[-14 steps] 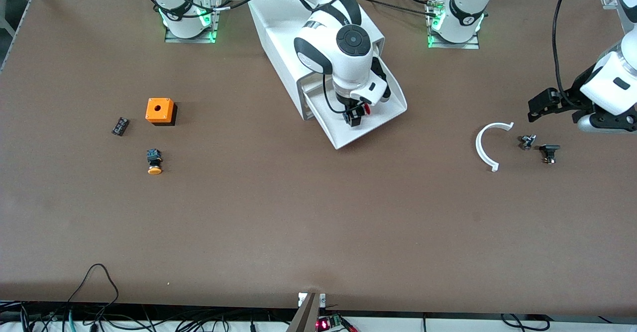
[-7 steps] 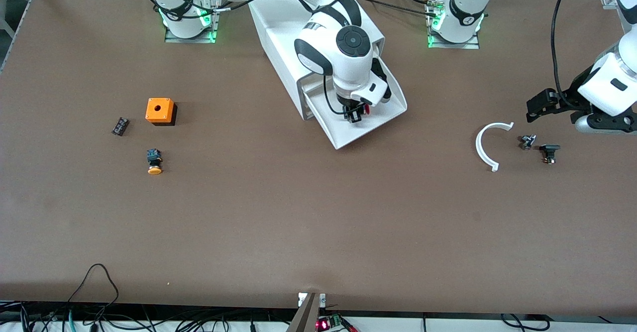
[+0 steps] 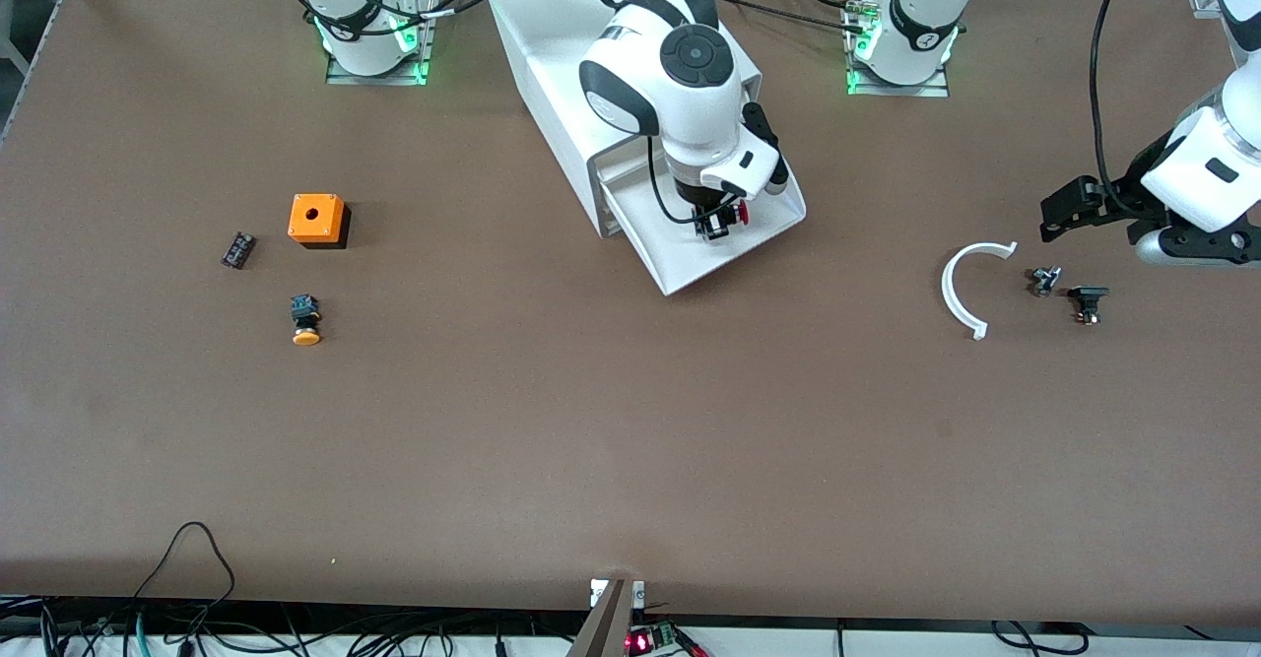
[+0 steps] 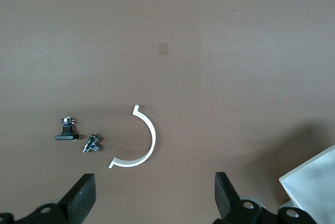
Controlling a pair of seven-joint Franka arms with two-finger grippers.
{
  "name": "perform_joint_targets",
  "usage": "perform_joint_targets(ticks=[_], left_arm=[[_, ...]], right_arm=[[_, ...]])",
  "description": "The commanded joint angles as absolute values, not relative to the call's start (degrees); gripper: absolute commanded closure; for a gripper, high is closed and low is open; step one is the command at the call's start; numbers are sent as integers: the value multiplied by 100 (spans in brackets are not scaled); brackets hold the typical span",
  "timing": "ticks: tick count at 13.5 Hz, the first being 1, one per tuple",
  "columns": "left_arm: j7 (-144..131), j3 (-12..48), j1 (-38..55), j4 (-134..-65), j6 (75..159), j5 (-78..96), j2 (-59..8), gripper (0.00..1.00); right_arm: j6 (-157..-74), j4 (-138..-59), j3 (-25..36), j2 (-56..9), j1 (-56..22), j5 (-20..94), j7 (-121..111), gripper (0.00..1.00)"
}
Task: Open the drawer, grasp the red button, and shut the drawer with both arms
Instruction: 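Lift the red button out with the right gripper while the left gripper returns, then set the red button down while the left gripper pushes the drawer shut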
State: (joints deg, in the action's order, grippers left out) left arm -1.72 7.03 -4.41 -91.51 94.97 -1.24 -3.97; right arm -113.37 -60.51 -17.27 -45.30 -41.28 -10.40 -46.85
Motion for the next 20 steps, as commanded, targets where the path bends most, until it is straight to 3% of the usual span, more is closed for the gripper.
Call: perform_joint_targets(ticks=[1,4,7,12,17,20], left_arm=[[-132,729,-466,-8956,9316,-264,-475,0],[-176,799,-422,-8956,9316,-272,-466,0],[-185,791,-422,-9017,9421,-272,-449,0],[-683,817,-352,-9789,10343,-264,-413,0],[-2844,817,359,-10589,11353,-272,-711,0],[-4143,817,781,-10916,12232,-246,-1246,0]], right_arm=[[-11233,-6012,-1934,-4115,-3771,-1169,-3802,80],[-11136,-6108,-1759,-3640,-3218,-1151,-2579,80],[-11092,-6397,-1100,-3244,-3024,-1038,-1576,79],[-10460,-7530,-897,-2743,-2339,-1186,455,79],[-10651,-8550,-905,-2637,-1285,-959,2142,77],[-11413,-9401,-905,-2619,-679,-993,2154,76]])
